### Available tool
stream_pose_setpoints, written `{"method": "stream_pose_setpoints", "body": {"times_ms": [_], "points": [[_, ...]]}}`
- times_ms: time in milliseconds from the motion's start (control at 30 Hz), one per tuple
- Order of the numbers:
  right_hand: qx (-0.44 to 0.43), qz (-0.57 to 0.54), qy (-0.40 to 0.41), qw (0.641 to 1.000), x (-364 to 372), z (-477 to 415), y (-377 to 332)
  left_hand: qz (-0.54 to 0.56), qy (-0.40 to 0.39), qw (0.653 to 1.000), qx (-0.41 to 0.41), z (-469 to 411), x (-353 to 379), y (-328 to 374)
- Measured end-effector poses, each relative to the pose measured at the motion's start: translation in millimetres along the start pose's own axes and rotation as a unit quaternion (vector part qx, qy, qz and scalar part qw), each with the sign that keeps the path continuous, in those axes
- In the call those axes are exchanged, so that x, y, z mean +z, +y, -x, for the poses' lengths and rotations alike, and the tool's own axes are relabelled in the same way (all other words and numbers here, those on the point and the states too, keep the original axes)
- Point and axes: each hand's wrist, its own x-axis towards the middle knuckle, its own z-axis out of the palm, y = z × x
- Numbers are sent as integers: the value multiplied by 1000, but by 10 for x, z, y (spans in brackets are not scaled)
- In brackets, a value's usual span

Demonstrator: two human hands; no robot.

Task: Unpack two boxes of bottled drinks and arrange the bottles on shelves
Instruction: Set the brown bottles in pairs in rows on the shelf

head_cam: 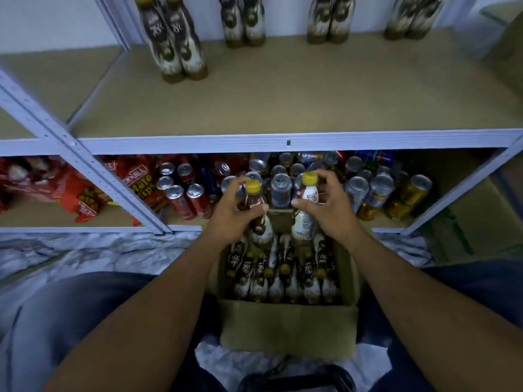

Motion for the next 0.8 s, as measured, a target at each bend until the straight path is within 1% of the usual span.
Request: {"method": "stream_pose_setpoints", "body": {"times_ms": [233, 400, 467, 567, 667, 800], "points": [[-75, 9, 17, 997, -186, 139, -730, -1, 2, 998, 63, 197, -214, 872], [-125, 55, 48, 989, -366, -33, -1292, -52, 26, 990, 127, 61, -392, 1419], [-151, 67, 64, 984, -434, -135, -1510, -53, 39, 987, 144, -32, -442, 1590], [-178, 75, 95, 977, -516, -317, -1770, -48, 58, 983, 166, -207, -499, 1775], [-186, 67, 115, 974, -570, -511, -1901, -37, 81, 979, 183, -381, -523, 1871], [-192, 63, 140, 969, -560, -723, -1913, -26, 107, 978, 176, -600, -522, 1865]]}}
